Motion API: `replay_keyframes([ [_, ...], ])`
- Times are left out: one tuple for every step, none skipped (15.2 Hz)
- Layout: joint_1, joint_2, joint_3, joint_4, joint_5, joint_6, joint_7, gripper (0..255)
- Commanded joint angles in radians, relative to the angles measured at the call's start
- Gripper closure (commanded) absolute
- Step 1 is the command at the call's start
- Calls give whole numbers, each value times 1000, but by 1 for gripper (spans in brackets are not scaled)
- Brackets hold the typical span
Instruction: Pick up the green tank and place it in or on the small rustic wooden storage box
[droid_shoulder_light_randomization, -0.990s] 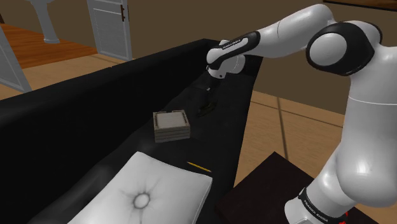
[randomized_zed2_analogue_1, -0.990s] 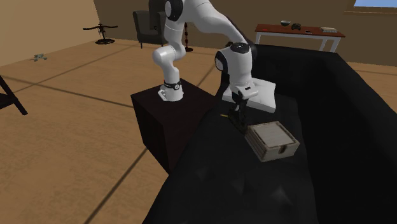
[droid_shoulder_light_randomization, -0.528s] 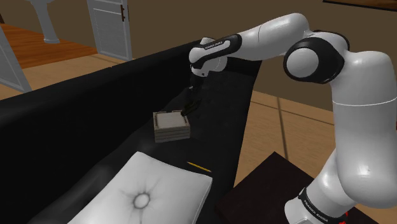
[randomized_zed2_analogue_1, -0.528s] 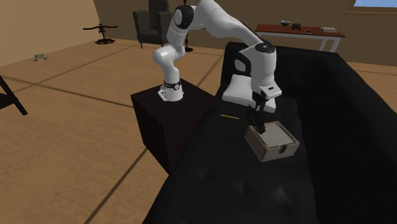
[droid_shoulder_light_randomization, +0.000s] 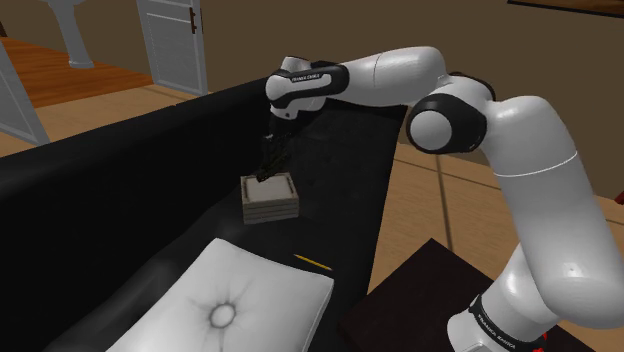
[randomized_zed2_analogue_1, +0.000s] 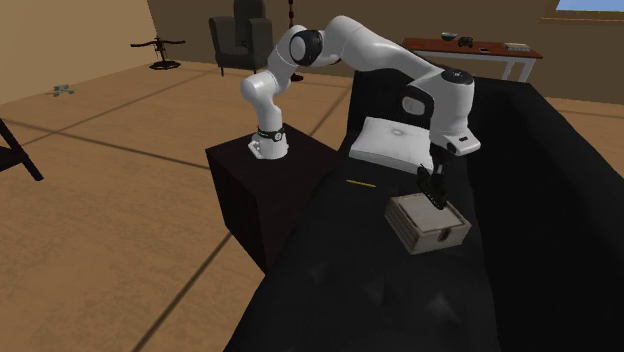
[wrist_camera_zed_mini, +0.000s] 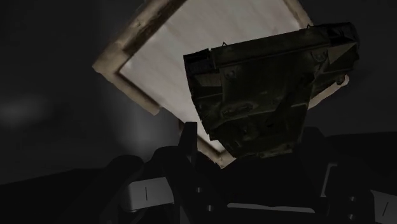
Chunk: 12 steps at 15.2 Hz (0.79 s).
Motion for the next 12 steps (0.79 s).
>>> replay_keyframes([
  [1, 29, 3, 29, 2, 2, 7, 255],
  [1, 34, 4, 24, 4, 12, 5, 255],
  [1, 39, 5, 19, 5, 22, 2, 255],
  [1, 44, 7, 15, 7, 31, 0, 255],
  [1, 50, 8, 11, 9, 41, -2, 255],
  [0, 55, 9, 7, 10, 50, -5, 255],
  [0, 61, 10, 3, 12, 59, -7, 255],
  [0, 67, 11, 0, 14, 68, -9, 255],
  [0, 73, 12, -3, 16, 77, -12, 255],
  [-1, 80, 13, -6, 17, 86, -14, 255],
  [-1, 86, 15, -8, 19, 94, -16, 255],
  [-1, 89, 15, -9, 20, 98, -17, 255],
])
